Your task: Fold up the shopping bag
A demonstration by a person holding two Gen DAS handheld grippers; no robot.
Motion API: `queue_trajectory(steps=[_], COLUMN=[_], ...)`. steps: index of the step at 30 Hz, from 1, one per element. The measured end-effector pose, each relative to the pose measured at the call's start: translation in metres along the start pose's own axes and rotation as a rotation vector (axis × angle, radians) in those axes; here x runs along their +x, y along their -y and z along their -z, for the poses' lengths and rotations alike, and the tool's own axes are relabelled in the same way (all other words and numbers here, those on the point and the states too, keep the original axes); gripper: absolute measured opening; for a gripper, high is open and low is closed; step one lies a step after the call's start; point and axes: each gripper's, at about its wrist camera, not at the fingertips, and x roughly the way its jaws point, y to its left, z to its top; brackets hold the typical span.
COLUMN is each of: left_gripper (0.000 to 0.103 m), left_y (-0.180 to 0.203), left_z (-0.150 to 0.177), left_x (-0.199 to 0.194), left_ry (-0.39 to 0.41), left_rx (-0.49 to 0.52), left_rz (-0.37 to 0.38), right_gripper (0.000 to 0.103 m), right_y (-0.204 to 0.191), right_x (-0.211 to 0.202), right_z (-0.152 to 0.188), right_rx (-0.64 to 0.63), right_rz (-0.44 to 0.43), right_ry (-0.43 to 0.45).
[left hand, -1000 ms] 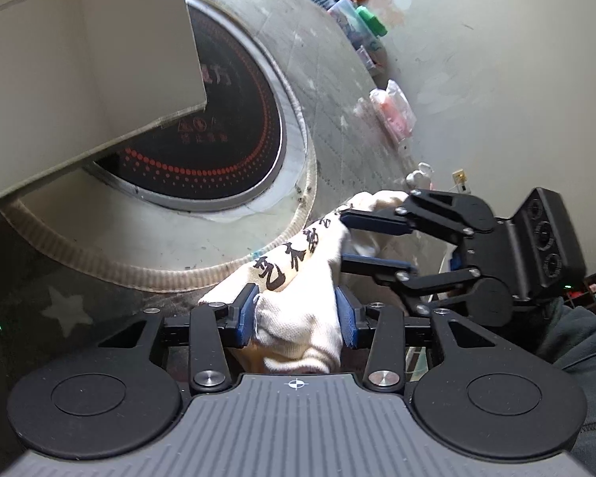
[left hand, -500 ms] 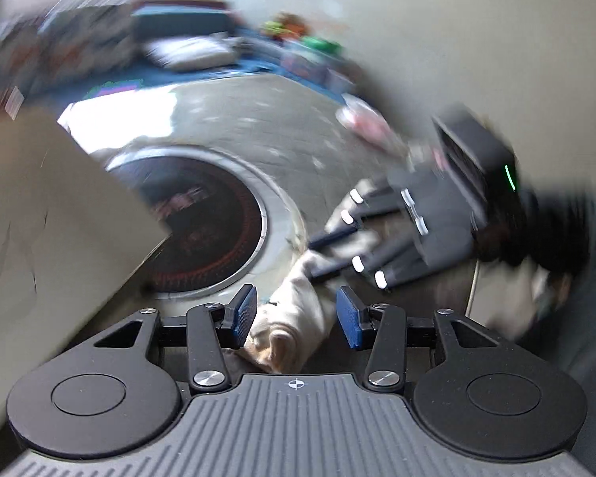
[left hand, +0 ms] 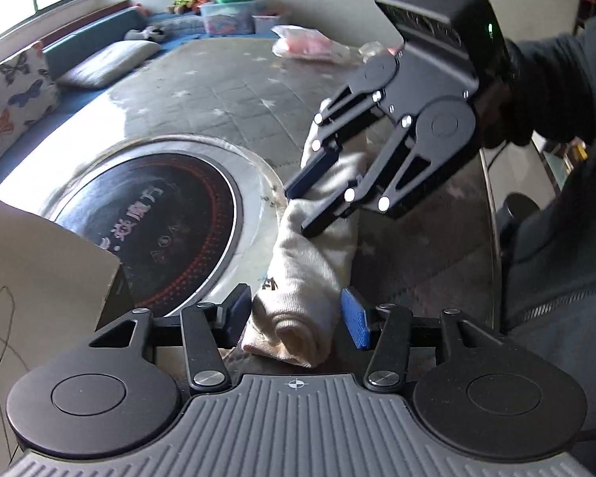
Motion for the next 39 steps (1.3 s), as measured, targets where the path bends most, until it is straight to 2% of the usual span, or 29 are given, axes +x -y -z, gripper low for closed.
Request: queue_trajectory(steps=[4, 5, 9, 12, 17, 19, 21, 23, 26, 29, 31, 33, 35, 39], left_gripper=[0.041, 0.040, 0.034, 0.032, 0.029, 0.029, 0.029, 0.030, 0.033, 0.031, 0.023, 0.020, 0.019, 0.015], left_y=[0.002, 0.002, -0.015, -0.034, -0.054, -0.069, -0.074, -0.070, -0.056, -0.049, -0.047, -0.042, -0.036, -0.016], left_z=[0.004, 0.003, 0.004, 0.014, 0.028, 0.043, 0.050, 0.049, 0.036, 0.030, 0.028, 0.017, 0.008, -0.016], left_x=[-0.001, 0.000, 0.002, 0.005, 0.010, 0.012, 0.010, 0.005, -0.009, -0.029, -0.038, -0.054, -0.055, -0.032], left_ry=[0.008, -0.009, -0.030, -0.042, -0.032, -0.006, 0.012, 0.028, 0.020, 0.021, 0.031, 0.077, 0.091, -0.001], left_rx=[-0.031, -0.069, -0.335, -0.596, -0.811, -0.942, -1.003, -0.983, -0.870, -0.810, -0.790, -0.754, -0.706, -0.505], left_rz=[-0.011, -0.018, -0.008, 0.036, 0.108, 0.179, 0.207, 0.200, 0.143, 0.085, 0.056, 0.005, -0.002, -0.083], right_gripper=[0.038, 0.038, 0.038, 0.038, 0.039, 0.040, 0.040, 0.040, 0.040, 0.041, 0.041, 0.041, 0.041, 0.041], right_y=[0.001, 0.001, 0.001, 0.002, 0.002, 0.003, 0.004, 0.006, 0.005, 0.004, 0.005, 0.005, 0.004, 0.003], right_x=[0.000, 0.000, 0.001, 0.002, 0.003, 0.005, 0.006, 0.006, 0.005, 0.006, 0.005, 0.005, 0.006, 0.006], right_z=[-0.001, -0.001, -0.002, -0.002, -0.003, -0.004, -0.006, -0.007, -0.008, -0.007, -0.007, -0.005, -0.005, -0.004], right_rx=[0.006, 0.005, 0.007, 0.010, 0.015, 0.023, 0.034, 0.036, 0.020, 0.016, 0.017, 0.018, 0.016, 0.015], right_rz=[-0.005, -0.006, -0.005, -0.006, -0.007, -0.005, -0.007, -0.013, -0.012, -0.015, -0.016, -0.015, -0.013, -0.011], right_ry=[-0.005, -0.006, -0.009, -0.010, -0.011, -0.012, -0.015, -0.022, -0.028, -0.029, -0.026, -0.021, -0.017, -0.014])
